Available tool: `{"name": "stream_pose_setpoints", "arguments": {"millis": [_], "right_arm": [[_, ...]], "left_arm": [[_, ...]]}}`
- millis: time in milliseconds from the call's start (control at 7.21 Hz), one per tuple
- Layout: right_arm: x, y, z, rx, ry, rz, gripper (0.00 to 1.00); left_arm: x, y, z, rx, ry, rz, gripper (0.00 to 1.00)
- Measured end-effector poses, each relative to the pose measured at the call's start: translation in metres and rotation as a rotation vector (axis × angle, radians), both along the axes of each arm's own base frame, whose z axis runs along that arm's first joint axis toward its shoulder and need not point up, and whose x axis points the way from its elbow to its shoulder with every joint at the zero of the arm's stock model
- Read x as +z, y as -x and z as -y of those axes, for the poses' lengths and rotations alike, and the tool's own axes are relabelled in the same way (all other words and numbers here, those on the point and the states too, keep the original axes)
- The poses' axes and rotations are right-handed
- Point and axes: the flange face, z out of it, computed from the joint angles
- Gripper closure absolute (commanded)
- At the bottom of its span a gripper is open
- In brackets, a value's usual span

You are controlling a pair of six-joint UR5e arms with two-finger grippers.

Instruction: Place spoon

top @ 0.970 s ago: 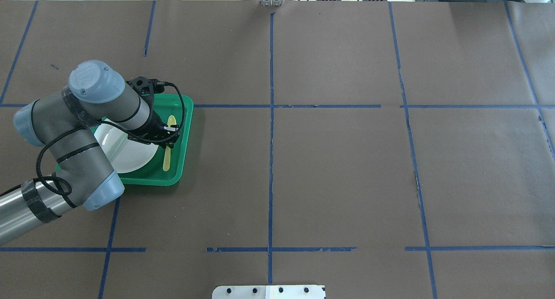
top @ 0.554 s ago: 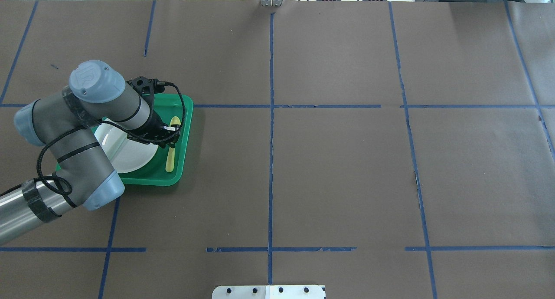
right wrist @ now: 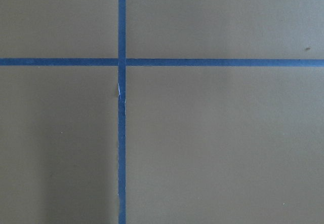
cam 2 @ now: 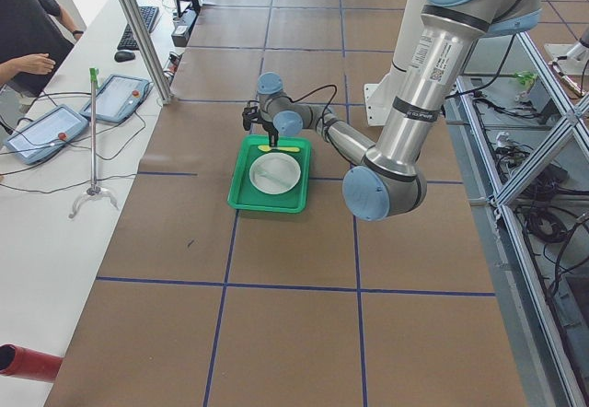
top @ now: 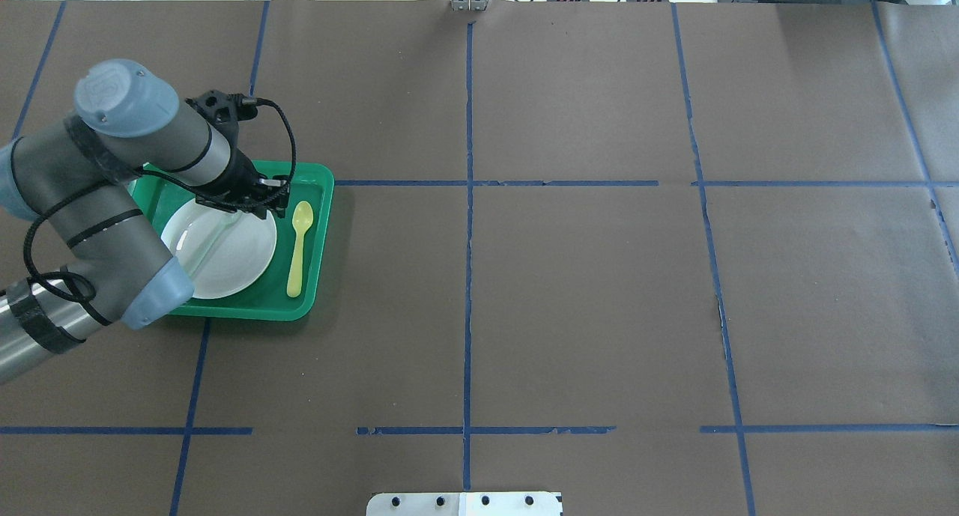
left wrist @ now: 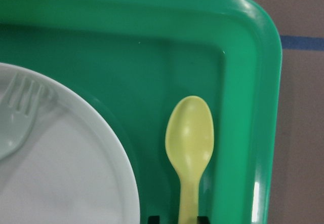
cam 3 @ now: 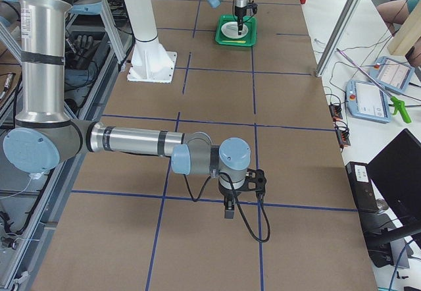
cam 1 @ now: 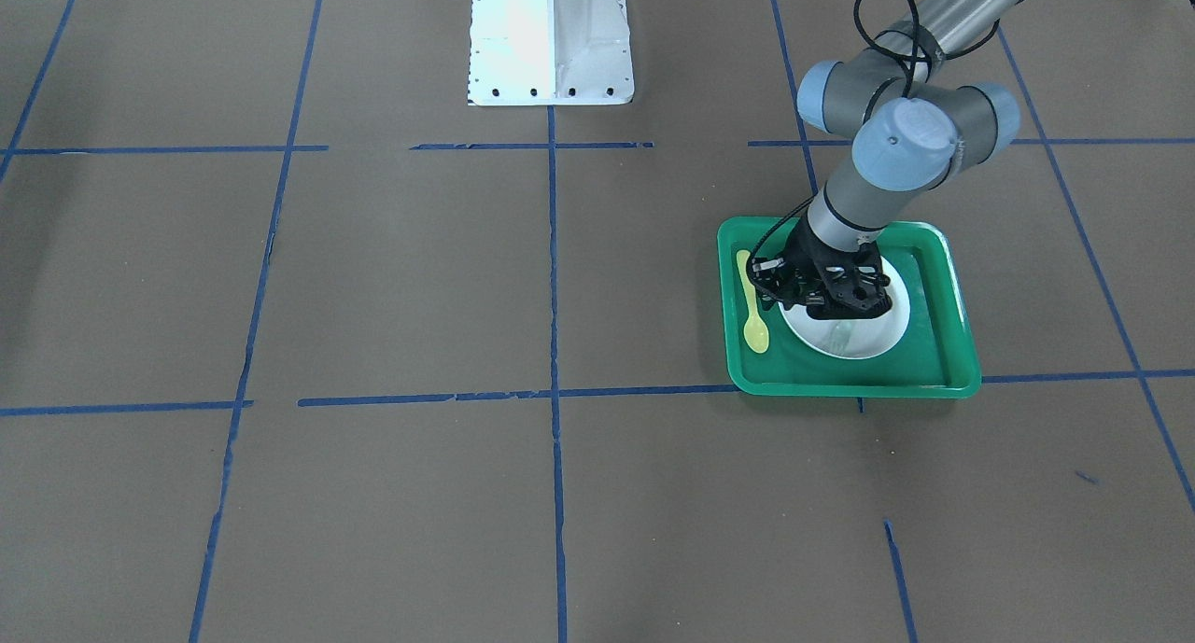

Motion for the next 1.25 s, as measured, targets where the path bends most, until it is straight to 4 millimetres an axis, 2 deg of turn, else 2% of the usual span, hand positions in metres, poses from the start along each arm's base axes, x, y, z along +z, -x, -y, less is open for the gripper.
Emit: {"name": "stream_pose_setpoints", "arguments": {"millis": [139, 277, 416, 554, 832, 970, 1109, 1248], "right_arm": [[0.0, 0.0, 0.0, 0.0, 0.0, 0.0, 0.0], [0.0, 0.0, 0.0, 0.0, 0.0, 0.0, 0.0], [0.0, 0.0, 0.0, 0.0, -0.001, 0.0, 0.0], [0.0, 0.0, 0.0, 0.0, -0.001, 0.0, 0.0], [0.0, 0.0, 0.0, 0.0, 0.0, 0.0, 0.0], [0.0, 0.0, 0.0, 0.0, 0.0, 0.0, 0.0], [0.0, 0.0, 0.0, 0.0, -0.001, 0.0, 0.0], [0.0, 0.0, 0.0, 0.0, -0.001, 0.0, 0.0]], "left_arm": [[0.004, 0.028, 0.016, -0.002, -0.033, 0.007, 0.55], [0.016, 0.06, 0.031, 0.019, -0.065, 0.022, 0.46], [0.035, 0.099, 0.045, 0.051, -0.096, 0.056, 0.35], [0.056, 0.143, 0.059, 0.082, -0.129, 0.098, 0.29], [0.112, 0.252, 0.07, 0.127, -0.174, 0.139, 0.23], [0.148, 0.312, 0.07, 0.14, -0.187, 0.156, 0.15], [0.181, 0.363, 0.067, 0.159, -0.194, 0.176, 0.1], [0.209, 0.4, 0.064, 0.179, -0.2, 0.191, 0.09]]}}
